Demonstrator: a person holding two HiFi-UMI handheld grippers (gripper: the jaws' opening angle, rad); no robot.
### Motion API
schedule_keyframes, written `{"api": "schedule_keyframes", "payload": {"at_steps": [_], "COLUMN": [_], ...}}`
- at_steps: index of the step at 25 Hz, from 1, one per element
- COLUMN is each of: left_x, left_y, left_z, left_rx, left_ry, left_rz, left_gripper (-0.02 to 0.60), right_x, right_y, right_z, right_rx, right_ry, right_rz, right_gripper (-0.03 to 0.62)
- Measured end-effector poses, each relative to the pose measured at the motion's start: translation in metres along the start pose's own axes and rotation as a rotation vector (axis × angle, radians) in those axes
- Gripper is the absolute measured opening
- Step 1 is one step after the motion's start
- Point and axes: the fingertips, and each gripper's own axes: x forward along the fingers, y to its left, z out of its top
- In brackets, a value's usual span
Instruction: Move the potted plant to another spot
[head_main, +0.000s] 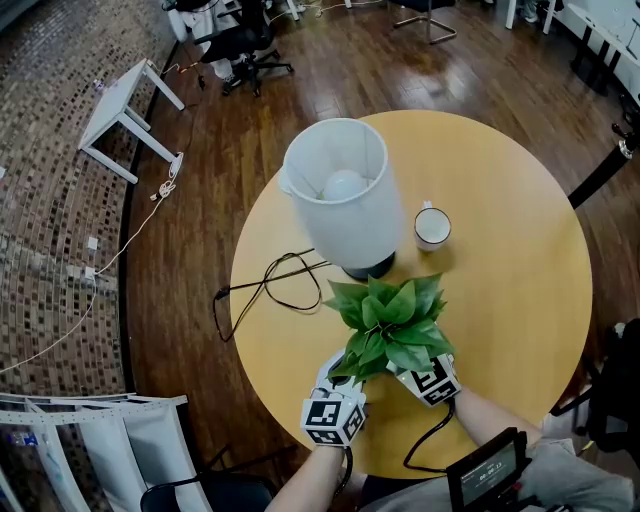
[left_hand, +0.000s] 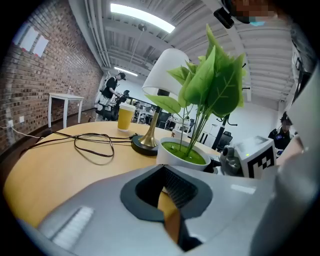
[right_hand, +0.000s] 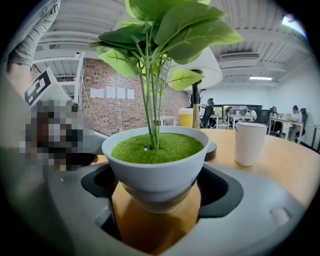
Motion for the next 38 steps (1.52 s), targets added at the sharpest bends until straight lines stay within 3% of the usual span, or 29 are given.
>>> {"api": "schedule_keyframes", "payload": {"at_steps": [11, 20, 24, 32, 35, 38], "left_x": [-0.01, -0.034, -0.039, -0.054, -0.061, -0.072], "left_y": [-0.004, -0.03, -0.045, -0.085, -0.103, -0.123], "left_z": [0.002, 0.006, 0.017, 0.053, 0.069, 0.081], "left_rx": [0.007, 0.015, 0.038, 0.079, 0.098, 0.103], "left_ry": [-0.001, -0.019, -0.053, -0.138, -0.18, -0.219], "left_rz": [0.012, 0.037, 0.044, 0.052, 0.054, 0.053], "left_gripper": [0.002, 0.002, 0.002, 0.002, 0.002, 0.002], "right_x": [-0.017, -0.074, -0.095, -0.146, -0.166, -0.188], "right_y": [0.001, 0.008, 0.013, 0.01, 0.008, 0.013], "right_z": [-0.005, 0.007, 0.022, 0.075, 0.096, 0.111], "right_rx": [-0.028, -0.027, -0.045, -0.087, -0.118, -0.117], "right_ry": [0.028, 0.025, -0.011, -0.111, -0.162, -0.192], "right_rz": [0.043, 0.058, 0.074, 0.057, 0.033, 0.054], "right_gripper": [0.532, 0.52, 0.486, 0.202, 0.034, 0.008]}}
